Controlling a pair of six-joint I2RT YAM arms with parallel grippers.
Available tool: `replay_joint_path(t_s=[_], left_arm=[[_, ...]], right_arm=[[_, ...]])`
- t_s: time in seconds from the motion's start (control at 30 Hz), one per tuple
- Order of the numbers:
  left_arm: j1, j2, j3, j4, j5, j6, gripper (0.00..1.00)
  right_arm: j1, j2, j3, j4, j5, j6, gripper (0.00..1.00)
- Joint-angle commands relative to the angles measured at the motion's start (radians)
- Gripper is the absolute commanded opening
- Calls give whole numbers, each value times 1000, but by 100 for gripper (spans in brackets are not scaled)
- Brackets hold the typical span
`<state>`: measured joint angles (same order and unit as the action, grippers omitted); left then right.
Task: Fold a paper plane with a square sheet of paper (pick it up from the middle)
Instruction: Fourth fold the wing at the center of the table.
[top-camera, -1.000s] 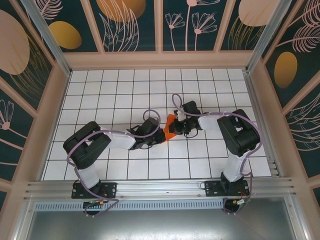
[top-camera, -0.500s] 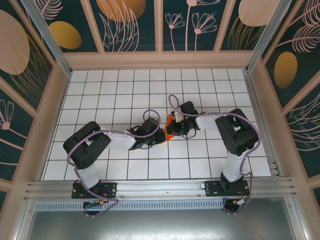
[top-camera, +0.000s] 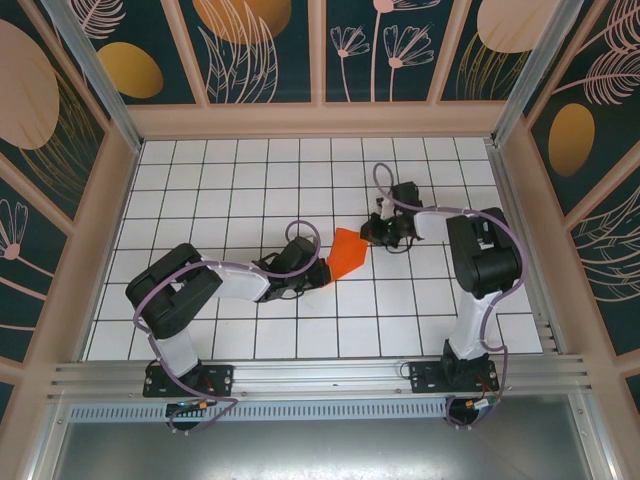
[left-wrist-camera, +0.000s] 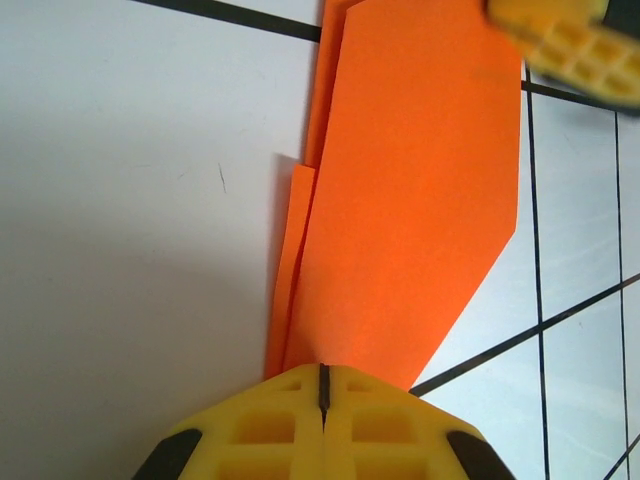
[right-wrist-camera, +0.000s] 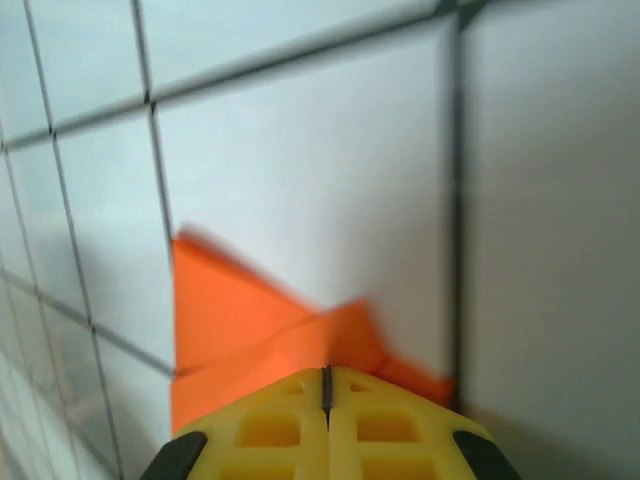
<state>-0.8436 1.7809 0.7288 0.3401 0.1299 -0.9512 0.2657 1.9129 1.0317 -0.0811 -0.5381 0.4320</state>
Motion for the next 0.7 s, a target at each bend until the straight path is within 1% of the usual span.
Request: replay_joint_path(t_s=[0.0, 0.1, 0.23, 0.27, 0.3, 0.43, 0.47, 0.57, 0.67], left_arm=[[-5, 45, -25, -165, 50, 47, 0], [-6, 50, -9, -163, 52, 56, 0], [-6, 18, 14, -155, 20, 58, 0], [-6, 6, 26, -157, 5, 61, 4], [-6, -4, 39, -160, -8, 65, 8], [0, -60, 111, -169, -74, 83, 43], [5, -80, 123, -171, -100, 84, 52], [19, -146, 132, -175, -174, 80, 76], [49, -203, 119, -168, -208, 86, 89]], right_arm=[[-61, 24, 60, -39, 141, 22, 0], [-81, -3, 83, -52, 145, 21, 0], [-80, -104, 33, -36, 117, 48, 1], [-78, -131, 11, -34, 112, 61, 8], [-76, -156, -12, -27, 107, 71, 12], [-72, -253, -116, 31, 30, 138, 33], [-69, -275, -133, 43, 15, 159, 38], [-44, -326, -190, 79, -2, 223, 48], [7, -350, -224, 100, 17, 269, 54]])
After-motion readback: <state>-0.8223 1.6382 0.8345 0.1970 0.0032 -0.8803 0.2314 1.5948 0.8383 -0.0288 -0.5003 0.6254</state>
